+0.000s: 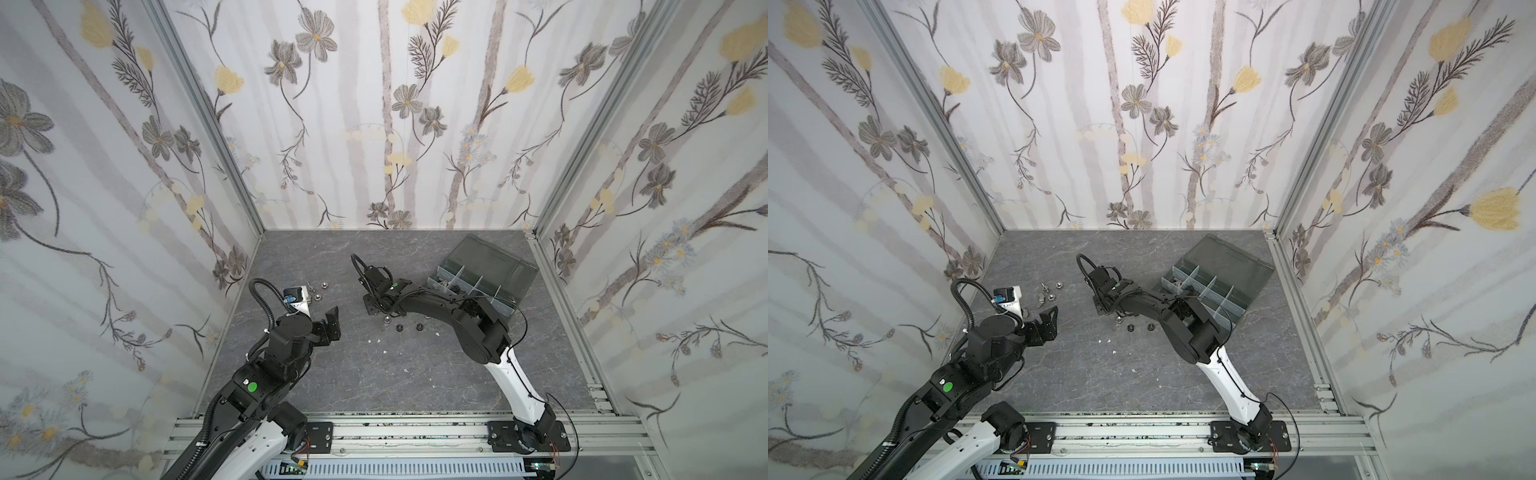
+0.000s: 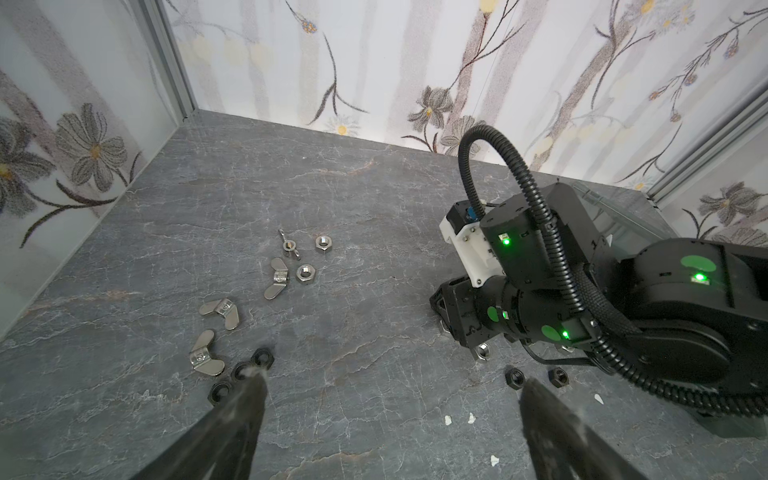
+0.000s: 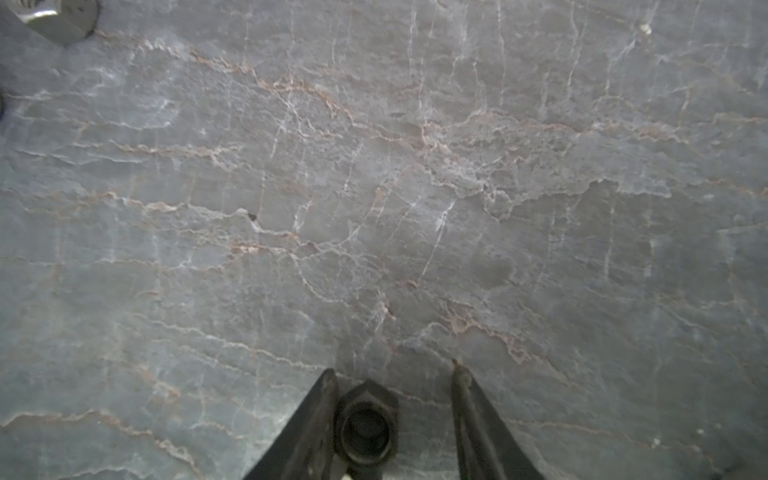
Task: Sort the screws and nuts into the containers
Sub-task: 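Carry the black hex nut with the right gripper over an organizer compartment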
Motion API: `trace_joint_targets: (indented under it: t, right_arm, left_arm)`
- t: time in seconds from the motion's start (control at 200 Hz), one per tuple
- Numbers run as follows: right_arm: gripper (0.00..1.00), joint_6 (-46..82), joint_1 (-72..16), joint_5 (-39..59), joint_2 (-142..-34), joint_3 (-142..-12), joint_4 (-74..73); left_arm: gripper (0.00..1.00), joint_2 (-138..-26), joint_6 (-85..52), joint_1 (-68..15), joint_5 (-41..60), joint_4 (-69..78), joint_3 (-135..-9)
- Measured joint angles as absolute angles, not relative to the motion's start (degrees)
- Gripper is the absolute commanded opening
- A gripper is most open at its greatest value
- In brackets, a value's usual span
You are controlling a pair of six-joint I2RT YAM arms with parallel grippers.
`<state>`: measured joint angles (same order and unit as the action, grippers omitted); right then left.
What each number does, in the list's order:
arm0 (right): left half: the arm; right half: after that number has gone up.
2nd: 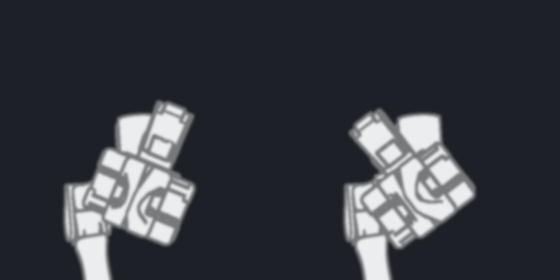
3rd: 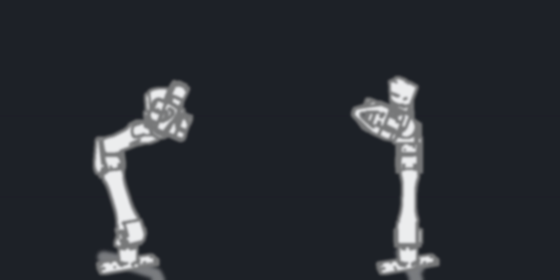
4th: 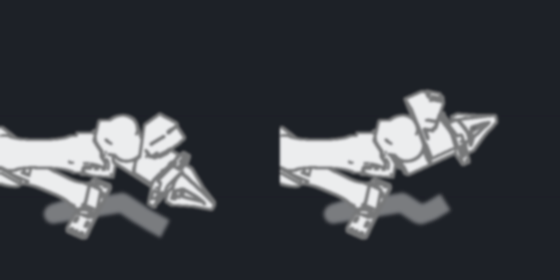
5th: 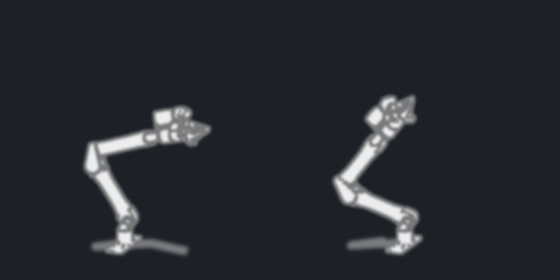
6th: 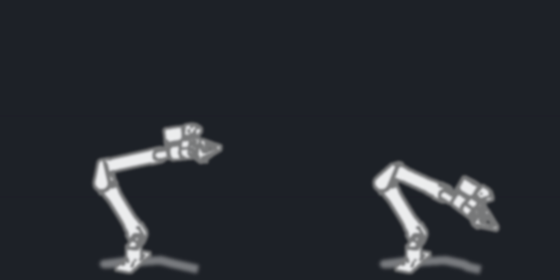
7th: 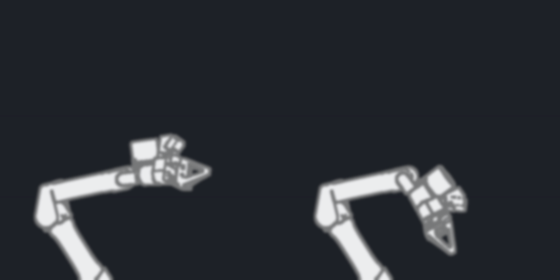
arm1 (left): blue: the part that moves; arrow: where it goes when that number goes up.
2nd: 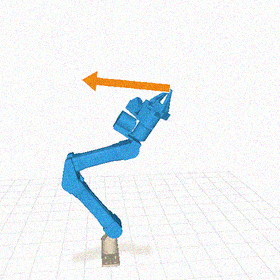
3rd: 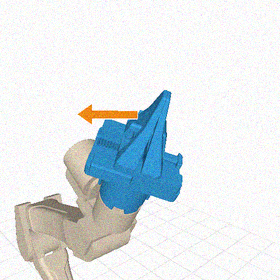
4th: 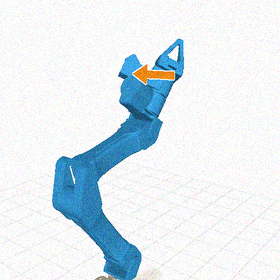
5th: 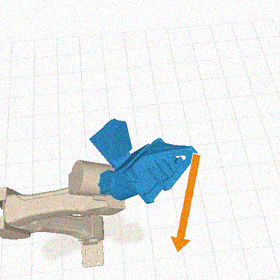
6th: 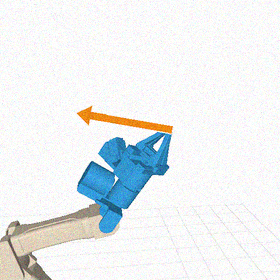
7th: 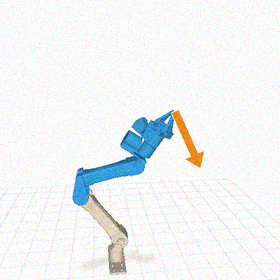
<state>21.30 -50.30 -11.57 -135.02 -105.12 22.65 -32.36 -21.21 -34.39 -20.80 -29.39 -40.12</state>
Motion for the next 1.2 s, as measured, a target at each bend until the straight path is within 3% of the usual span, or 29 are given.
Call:
trace_joint_targets:
  t: [0.425,0.819,1.204]
  right_arm:
    - [0.22,20.9,-51.1,-13.4,-135.4,-105.5,22.7]
    - [0.18,20.9,-51.0,-13.6,-131.5,-105.3,24.6]
    - [0.16,20.9,-48.6,-11.7,-118.8,-95.5,22.1]
  left_arm:
    - [0.95,-32.1,-21.2,-34.4,-20.8,-29.4,-40.1]
    - [0.95,-31.9,-21.2,-34.4,-20.9,-29.4,-40.1]
    - [0.95,-32.9,-21.2,-34.2,-21.0,-29.4,-40.1]
